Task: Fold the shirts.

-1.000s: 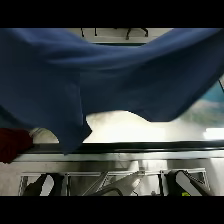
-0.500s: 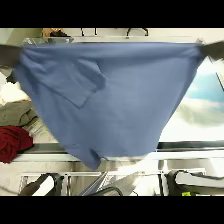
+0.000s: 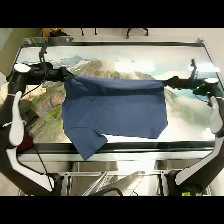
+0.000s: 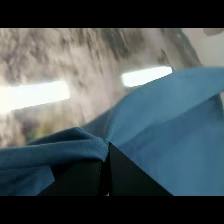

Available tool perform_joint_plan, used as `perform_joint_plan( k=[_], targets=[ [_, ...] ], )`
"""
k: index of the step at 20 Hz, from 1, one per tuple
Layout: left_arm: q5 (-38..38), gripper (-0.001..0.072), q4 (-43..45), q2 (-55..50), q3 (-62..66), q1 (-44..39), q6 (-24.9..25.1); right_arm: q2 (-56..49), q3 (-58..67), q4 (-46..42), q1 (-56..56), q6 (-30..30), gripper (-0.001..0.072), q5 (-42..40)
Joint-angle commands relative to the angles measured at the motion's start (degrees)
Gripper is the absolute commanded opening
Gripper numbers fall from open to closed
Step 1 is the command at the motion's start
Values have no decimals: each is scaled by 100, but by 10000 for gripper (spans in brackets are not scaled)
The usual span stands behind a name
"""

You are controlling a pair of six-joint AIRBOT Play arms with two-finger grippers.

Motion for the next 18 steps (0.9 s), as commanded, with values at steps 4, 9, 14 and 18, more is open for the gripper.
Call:
perform_joint_plan(
  k=[4,9,14,18],
  targets=[
    [-175,13,1058,-1082,1781,-74,-1010,-678,997,-37,103,7,18,-334],
    [-660,13,1705,-807,1252,-81,-1106,-138,1049,-1729,133,490,18,249],
    [-800,13,2319,-807,931,-264,-1281,-76,903,-2747,319,984,17,715],
    [-769,13,3300,-807,918,-483,-1746,-79,686,-2879,492,1003,17,490]
  ],
)
